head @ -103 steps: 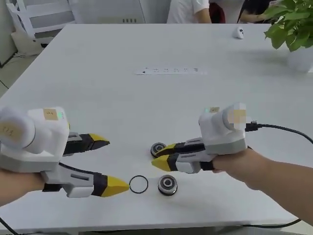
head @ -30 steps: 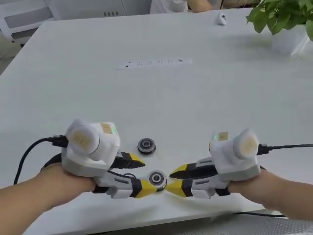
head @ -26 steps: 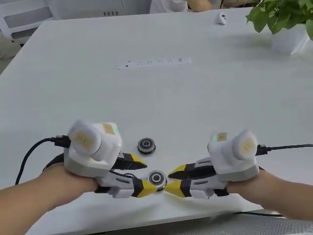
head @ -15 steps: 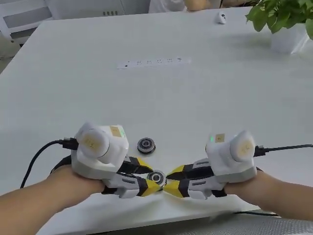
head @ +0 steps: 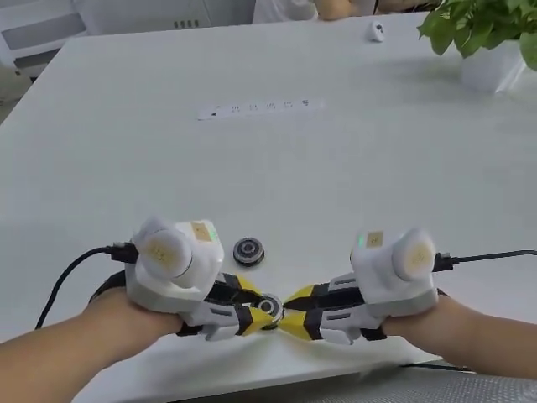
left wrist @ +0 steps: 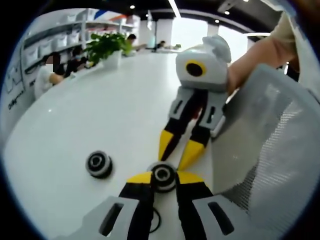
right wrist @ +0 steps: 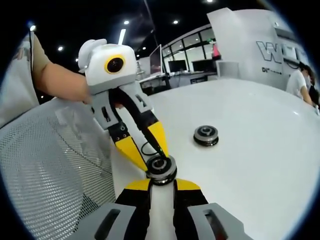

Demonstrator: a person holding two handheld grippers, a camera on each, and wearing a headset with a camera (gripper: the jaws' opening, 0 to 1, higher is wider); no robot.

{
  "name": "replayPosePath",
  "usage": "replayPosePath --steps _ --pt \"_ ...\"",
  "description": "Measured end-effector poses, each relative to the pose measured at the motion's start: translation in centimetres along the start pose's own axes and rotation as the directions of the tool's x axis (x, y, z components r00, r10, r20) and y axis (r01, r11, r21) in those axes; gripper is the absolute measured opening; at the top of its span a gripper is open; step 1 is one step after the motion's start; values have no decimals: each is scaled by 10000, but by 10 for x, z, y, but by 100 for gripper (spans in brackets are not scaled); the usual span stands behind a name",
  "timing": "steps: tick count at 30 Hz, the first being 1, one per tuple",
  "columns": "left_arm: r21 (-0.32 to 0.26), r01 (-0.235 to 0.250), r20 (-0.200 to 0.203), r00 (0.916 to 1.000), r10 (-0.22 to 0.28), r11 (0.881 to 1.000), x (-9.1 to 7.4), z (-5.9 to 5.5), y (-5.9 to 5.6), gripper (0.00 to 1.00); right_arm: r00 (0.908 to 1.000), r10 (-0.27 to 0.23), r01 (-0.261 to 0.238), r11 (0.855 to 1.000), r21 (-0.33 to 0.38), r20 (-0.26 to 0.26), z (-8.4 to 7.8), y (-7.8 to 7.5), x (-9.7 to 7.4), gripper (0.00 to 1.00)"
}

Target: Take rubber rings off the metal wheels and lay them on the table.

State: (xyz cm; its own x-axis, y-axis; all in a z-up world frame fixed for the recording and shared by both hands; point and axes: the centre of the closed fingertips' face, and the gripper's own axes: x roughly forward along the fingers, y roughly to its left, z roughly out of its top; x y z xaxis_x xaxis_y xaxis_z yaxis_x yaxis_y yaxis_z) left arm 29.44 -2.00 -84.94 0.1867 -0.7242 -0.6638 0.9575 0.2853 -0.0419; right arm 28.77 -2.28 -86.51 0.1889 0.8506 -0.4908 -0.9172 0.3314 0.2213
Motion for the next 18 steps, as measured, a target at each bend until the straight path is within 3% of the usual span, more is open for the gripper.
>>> replayPosePath --steps 2,4,6,7,8,10,18 --pt "560 -76 -54 10000 79 9984 1 0 -1 18 10000 2 -2 10000 -49 35 0 1 1 14" --pt "300 -178 18 9998 177 9994 1 0 -1 18 10000 -15 15 10000 -3 59 0 1 0 13" --pt "508 -422 131 9990 416 9978 1 0 1 15 10000 -36 37 10000 -39 62 0 1 0 13" --pt "463 -567 -134 9983 573 9973 0 -7 3 14 10000 -59 60 9999 -124 51 0 0 0 12" --pt "648 -458 175 9988 448 9968 3 -3 2 14 9999 -154 153 9994 -320 -19 -1 -1 -1 10" --pt "574 -435 128 9990 429 9974 4 -5 2 14 9993 -359 357 9992 -199 -117 -4 -5 -2 2" --pt "867 -577 135 9983 567 9946 5 -3 1 14 9988 -427 424 9990 -152 -228 -5 -6 1 0"
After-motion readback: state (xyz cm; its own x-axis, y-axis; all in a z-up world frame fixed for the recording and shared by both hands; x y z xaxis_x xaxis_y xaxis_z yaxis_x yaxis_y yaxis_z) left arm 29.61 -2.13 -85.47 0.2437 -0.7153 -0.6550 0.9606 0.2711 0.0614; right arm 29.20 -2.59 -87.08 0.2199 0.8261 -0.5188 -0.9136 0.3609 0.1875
